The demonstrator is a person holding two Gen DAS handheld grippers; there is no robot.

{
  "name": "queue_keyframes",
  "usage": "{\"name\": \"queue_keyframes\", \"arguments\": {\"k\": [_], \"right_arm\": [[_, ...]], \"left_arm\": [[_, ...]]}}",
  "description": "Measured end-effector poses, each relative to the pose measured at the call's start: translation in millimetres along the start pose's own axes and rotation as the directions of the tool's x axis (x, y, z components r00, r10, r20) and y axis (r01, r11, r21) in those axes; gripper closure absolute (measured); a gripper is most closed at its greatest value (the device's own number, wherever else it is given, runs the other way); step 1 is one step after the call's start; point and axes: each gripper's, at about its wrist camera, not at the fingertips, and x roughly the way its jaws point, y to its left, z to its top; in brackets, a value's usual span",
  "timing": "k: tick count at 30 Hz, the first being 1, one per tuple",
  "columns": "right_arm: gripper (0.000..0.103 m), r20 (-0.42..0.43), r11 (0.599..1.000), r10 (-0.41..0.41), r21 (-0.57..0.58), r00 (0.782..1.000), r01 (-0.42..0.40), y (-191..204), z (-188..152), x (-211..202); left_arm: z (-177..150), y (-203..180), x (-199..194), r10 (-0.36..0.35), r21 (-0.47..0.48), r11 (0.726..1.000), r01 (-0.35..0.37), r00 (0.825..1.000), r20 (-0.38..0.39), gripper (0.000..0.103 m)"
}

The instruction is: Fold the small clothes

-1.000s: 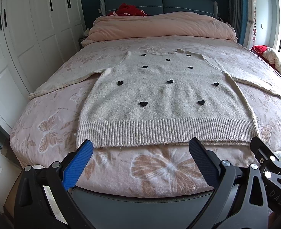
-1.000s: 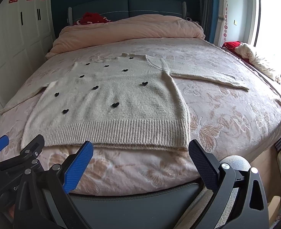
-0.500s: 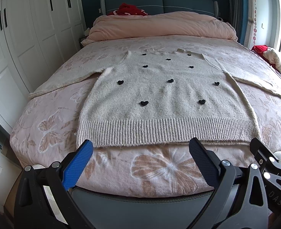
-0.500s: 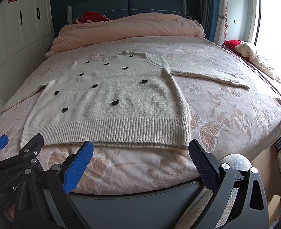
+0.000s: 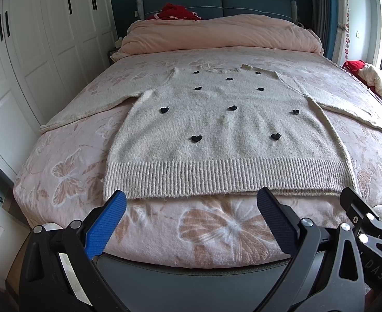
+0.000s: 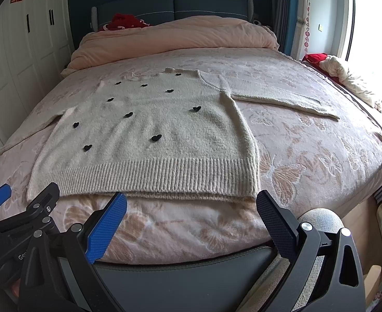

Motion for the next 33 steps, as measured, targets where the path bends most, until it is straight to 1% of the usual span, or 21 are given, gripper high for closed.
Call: {"name": "queue_keyframes", "arguments": {"k": [33], "right_arm": [[0.005, -0.014, 1.000, 0.000, 0.003, 1.000, 0.000, 0.4, -3.8, 4.3]], "left_arm": [[-4.6, 1.8, 0.5, 0.002, 0.001, 1.000, -0.002, 1.000, -0.002, 0.005]]}}
